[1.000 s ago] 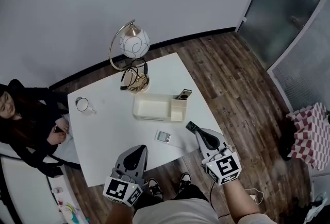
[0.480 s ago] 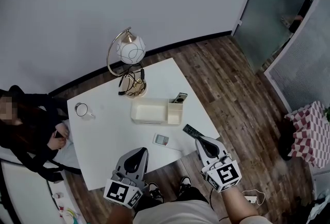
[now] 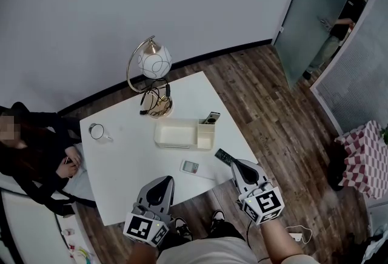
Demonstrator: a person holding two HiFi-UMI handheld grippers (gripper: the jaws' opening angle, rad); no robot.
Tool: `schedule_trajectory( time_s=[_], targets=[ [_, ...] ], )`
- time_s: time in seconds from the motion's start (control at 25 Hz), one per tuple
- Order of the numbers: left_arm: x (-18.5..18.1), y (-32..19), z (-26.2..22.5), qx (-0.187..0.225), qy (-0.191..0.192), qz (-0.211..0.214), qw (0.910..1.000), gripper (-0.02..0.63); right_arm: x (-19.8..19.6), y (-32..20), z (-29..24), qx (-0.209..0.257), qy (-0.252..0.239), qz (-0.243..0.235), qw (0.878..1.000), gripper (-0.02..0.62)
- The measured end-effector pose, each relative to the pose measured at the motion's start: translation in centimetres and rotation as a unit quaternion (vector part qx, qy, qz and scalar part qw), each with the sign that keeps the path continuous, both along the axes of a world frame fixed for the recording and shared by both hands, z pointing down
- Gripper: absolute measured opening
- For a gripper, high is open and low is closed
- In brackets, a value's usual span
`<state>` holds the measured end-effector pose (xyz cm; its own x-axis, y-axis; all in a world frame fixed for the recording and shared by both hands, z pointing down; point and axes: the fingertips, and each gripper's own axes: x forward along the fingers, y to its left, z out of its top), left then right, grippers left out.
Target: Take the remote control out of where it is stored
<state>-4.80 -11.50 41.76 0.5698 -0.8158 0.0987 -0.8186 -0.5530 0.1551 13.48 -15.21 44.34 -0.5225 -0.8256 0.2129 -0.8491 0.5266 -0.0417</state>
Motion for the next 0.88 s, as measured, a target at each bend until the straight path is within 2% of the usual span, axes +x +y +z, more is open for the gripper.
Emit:
schedule_trajectory(
  time_s=[0.28, 0.4, 0.68, 0.88],
  targets=[
    [-0.2, 0.0, 0.2, -0.003, 0.001, -0.004, 1.0, 0.008, 0.2, -2.8, -0.4, 0.001, 0.003, 0.022, 1.0, 0.019],
    [-0.4, 0.0, 0.4, -0.006, 0.001, -0.007, 1.0, 0.008, 0.0, -4.5, 0.1, -0.012, 0.005, 0.025, 1.0, 0.099],
    [-0.6, 0.3, 1.0, -0.017, -0.001, -0.013, 0.9998, 0.008, -0.3, -9.1, 2.5, -0.059, -0.005, 0.066, 0.996, 0.216],
    [-1.3, 0.2, 1.6, -0.024, -0.003, -0.021, 0.9995, 0.008, -0.9, -12.6, 4.8, -0.086, -0.011, 0.095, 0.992, 0.245]
  ],
)
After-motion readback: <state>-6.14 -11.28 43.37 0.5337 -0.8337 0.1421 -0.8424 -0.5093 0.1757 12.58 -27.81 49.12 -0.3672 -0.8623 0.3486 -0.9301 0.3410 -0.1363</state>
